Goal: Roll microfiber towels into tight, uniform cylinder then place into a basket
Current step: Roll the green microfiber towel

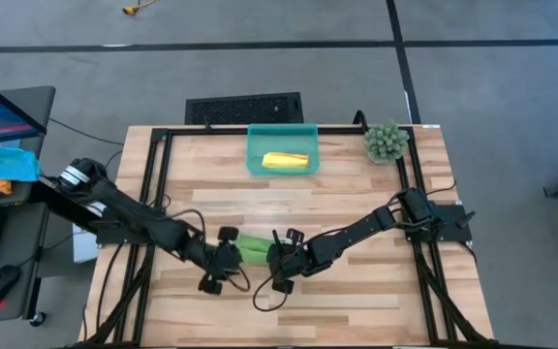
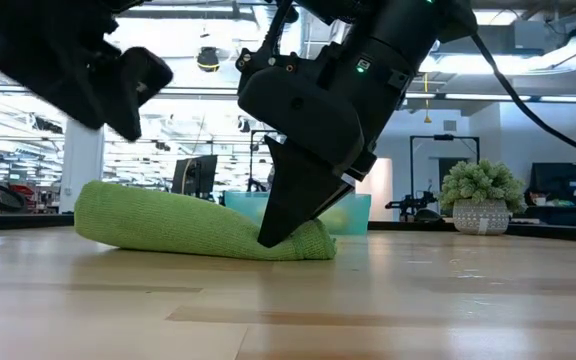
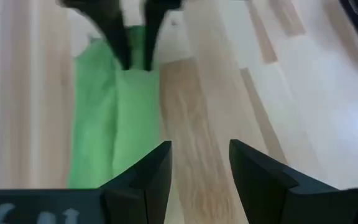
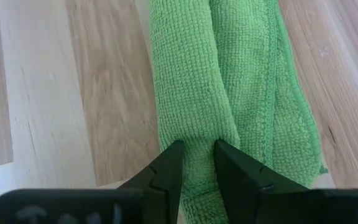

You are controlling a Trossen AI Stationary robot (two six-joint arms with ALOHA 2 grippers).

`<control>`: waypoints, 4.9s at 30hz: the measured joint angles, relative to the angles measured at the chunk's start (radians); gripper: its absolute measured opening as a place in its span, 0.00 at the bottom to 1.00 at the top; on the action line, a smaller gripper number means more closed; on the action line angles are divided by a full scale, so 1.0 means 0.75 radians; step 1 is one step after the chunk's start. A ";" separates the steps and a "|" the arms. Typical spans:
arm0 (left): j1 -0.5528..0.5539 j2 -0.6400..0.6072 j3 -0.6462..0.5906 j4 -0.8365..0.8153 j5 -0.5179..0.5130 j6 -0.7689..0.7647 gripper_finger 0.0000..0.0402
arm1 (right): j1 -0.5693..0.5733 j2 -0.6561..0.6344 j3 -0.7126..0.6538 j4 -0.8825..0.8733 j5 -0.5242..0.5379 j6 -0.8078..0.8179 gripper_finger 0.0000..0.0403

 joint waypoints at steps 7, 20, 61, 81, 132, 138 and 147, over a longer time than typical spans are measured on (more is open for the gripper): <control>0.023 0.185 -0.001 0.037 -0.022 0.069 0.38 | 0.000 0.000 0.000 0.003 0.000 0.000 0.29; 0.131 0.244 0.000 0.022 -0.058 -0.029 0.38 | 0.000 0.000 0.000 0.003 0.001 0.000 0.29; 0.103 0.200 0.000 -0.171 -0.122 -0.312 0.38 | 0.024 0.006 0.038 -0.013 -0.005 0.027 0.29; 0.100 0.402 0.009 -0.074 -0.089 -0.335 0.38 | 0.023 0.002 0.043 -0.042 -0.075 -0.023 0.31; 0.027 0.410 0.057 -0.144 0.015 -0.485 0.38 | 0.300 0.025 0.202 -0.275 0.451 -0.893 0.42; 0.027 0.410 0.057 -0.144 0.015 -0.485 0.38 | 0.232 0.024 0.202 -0.278 0.345 -0.867 0.51; 0.027 0.410 0.057 -0.145 0.017 -0.484 0.38 | 0.132 0.071 0.198 -0.363 0.281 -0.775 0.55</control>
